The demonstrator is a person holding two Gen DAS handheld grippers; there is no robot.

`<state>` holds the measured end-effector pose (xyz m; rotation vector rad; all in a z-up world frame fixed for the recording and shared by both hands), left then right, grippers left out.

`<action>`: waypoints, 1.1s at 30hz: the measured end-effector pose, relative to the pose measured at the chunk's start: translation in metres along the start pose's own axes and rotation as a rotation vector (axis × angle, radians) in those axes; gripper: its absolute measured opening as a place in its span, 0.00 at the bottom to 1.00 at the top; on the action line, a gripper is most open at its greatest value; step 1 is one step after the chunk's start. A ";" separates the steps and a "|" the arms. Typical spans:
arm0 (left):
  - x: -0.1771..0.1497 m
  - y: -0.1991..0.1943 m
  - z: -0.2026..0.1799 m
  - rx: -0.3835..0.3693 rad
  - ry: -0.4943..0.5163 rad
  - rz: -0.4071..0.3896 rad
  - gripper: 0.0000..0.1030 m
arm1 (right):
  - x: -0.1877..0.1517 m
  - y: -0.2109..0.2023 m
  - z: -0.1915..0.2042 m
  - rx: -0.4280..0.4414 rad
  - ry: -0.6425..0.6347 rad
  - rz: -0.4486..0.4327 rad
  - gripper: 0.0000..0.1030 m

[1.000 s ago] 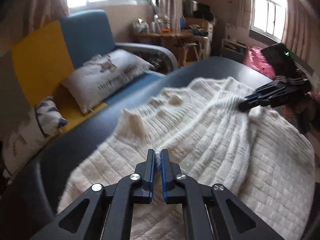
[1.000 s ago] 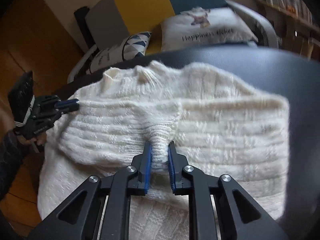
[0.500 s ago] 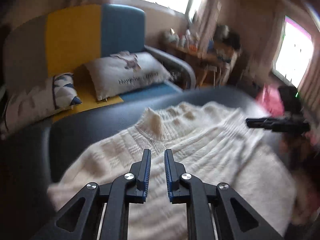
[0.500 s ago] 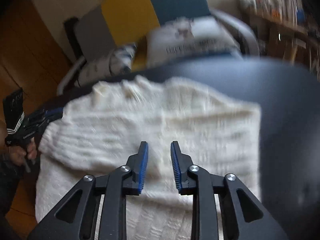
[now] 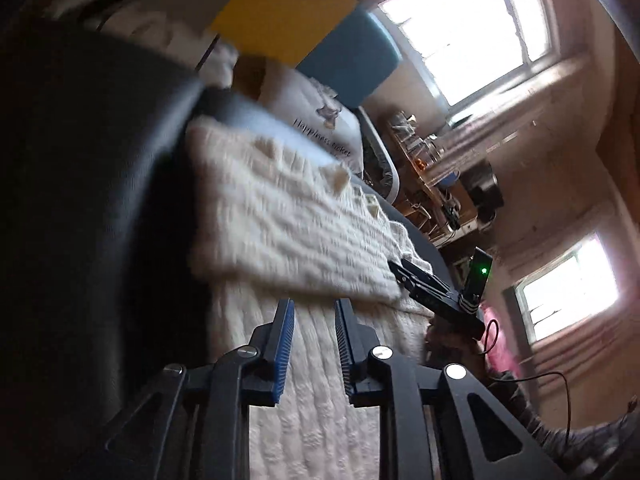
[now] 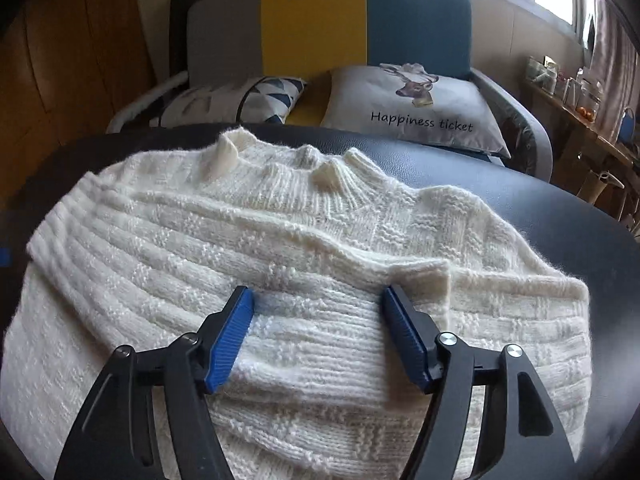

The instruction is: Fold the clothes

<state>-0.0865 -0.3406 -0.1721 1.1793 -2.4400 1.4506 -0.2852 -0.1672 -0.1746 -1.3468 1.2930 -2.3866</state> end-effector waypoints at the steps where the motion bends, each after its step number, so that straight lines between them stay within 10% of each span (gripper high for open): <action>1: -0.004 0.006 0.000 -0.013 -0.032 0.009 0.20 | 0.001 0.000 0.000 0.004 0.001 -0.001 0.70; 18: 0.012 0.025 0.047 -0.021 -0.573 -0.261 0.33 | -0.001 -0.008 0.005 0.023 0.003 -0.020 0.73; 21: 0.011 0.024 0.046 0.119 -0.528 -0.311 0.06 | -0.001 -0.007 0.006 0.021 0.000 -0.022 0.72; 25: 0.003 0.033 0.043 0.397 -0.383 -0.332 0.05 | -0.001 -0.008 0.004 0.031 0.006 -0.027 0.73; 27: 0.002 0.035 0.040 0.416 -0.360 -0.335 0.05 | -0.001 -0.007 0.003 0.037 0.011 -0.028 0.73; 33: 0.006 0.016 0.029 0.205 -0.427 -0.311 0.14 | -0.001 -0.007 0.003 0.035 0.011 -0.027 0.73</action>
Point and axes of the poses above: each gripper's, at about its wrist camera, not at the fingertips, and y roughly the way its jaws point, z to its left, x to its top, the point moved 8 cm from there along y, roughly the way its jaws point, and after that the axes turned 15 degrees about x, right-handed, at the moved point
